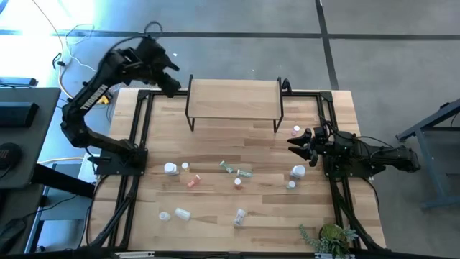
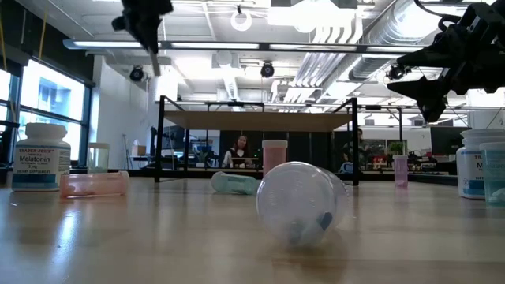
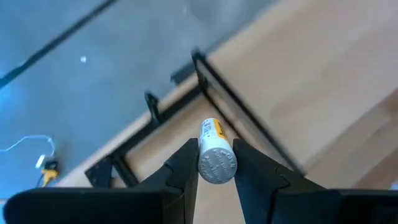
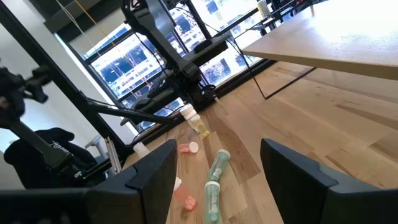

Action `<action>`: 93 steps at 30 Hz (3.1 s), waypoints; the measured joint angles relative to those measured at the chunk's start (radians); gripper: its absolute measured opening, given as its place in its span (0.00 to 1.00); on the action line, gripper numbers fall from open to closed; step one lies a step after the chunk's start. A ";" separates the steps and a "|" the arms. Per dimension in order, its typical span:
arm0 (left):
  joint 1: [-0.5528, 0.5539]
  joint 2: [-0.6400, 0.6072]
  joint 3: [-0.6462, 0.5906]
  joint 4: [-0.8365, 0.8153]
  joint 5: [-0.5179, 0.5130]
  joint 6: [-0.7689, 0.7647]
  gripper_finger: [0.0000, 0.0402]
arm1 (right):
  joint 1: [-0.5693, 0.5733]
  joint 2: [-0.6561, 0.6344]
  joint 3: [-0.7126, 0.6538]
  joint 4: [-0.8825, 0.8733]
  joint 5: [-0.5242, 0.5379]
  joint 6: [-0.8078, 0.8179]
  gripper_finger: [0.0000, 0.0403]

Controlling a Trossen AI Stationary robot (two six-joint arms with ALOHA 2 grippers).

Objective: Pick and place medicine bottles onto shelf by color
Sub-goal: Put the yellow pill bottle on the shelf, then put the white pill bottle on the shelf

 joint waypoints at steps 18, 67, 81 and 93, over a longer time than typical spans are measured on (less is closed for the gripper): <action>-0.033 0.349 0.391 -0.120 0.067 -0.049 0.19 | 0.000 0.000 0.000 0.000 0.000 0.000 0.55; -0.088 0.646 0.391 -0.039 0.079 0.002 0.20 | 0.000 0.000 0.000 0.000 0.000 0.000 0.55; -0.088 0.651 0.391 -0.040 0.078 0.002 0.27 | 0.000 0.000 0.000 0.000 0.000 0.000 0.55; -0.088 0.650 0.390 0.002 0.063 0.002 0.40 | 0.000 0.000 0.000 0.000 0.000 0.000 0.55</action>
